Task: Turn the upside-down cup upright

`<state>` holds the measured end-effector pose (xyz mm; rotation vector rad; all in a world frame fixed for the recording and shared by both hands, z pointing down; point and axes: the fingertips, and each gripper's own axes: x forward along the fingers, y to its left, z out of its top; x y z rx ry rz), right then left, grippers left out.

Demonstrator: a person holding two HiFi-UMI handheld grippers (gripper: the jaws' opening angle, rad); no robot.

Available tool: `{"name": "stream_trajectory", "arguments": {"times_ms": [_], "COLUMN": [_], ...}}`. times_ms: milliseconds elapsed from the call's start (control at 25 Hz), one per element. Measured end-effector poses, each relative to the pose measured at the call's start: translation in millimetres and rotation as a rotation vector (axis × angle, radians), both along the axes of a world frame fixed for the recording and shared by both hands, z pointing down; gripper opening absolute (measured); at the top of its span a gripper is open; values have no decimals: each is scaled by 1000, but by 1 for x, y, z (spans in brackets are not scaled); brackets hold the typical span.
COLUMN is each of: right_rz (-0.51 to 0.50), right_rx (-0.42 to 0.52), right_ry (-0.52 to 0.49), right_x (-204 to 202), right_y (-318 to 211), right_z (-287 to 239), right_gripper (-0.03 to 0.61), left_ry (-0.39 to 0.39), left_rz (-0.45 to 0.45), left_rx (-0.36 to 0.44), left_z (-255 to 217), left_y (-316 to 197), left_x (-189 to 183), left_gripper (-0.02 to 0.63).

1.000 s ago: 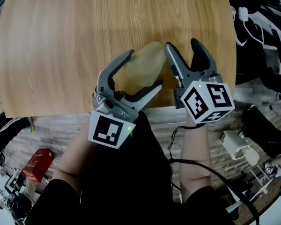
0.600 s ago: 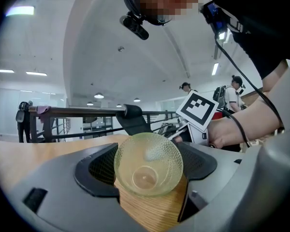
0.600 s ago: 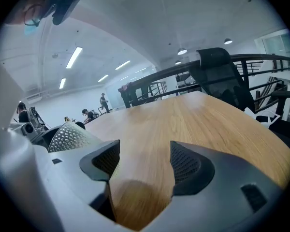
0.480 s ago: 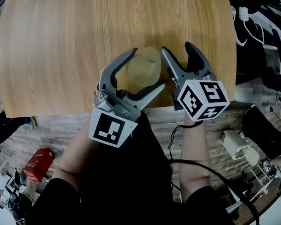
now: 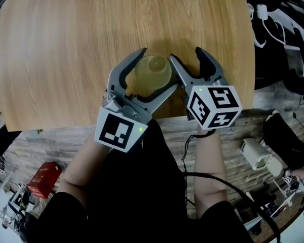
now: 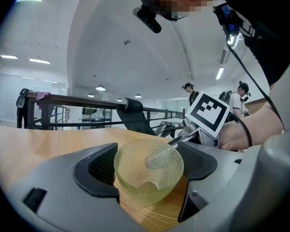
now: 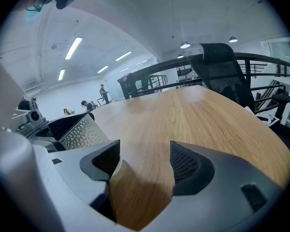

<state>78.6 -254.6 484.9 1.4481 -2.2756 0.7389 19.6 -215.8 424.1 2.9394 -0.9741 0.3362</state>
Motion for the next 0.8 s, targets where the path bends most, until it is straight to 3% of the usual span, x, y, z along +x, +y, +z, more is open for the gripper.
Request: {"name": "stream_trajectory", "arguments": {"times_ms": [480,680,800], "right_rz": [36,101,120], "right_rx": [-2,33,57], "right_ry": [4,24,12], "right_x": [10,28,33], "right_y": [-3,3,14], "right_z": [5,-6,-33], "right_gripper": [327,327,327], "left_ry": [40,116,119], "left_rz": [2,-81,-92], "left_rx": [1,2,8], "left_z": [5,-14,-34], "left_y": [-8,-6,3], "left_x": [8,-5,-14], "left_gripper": [397,396,395]}}
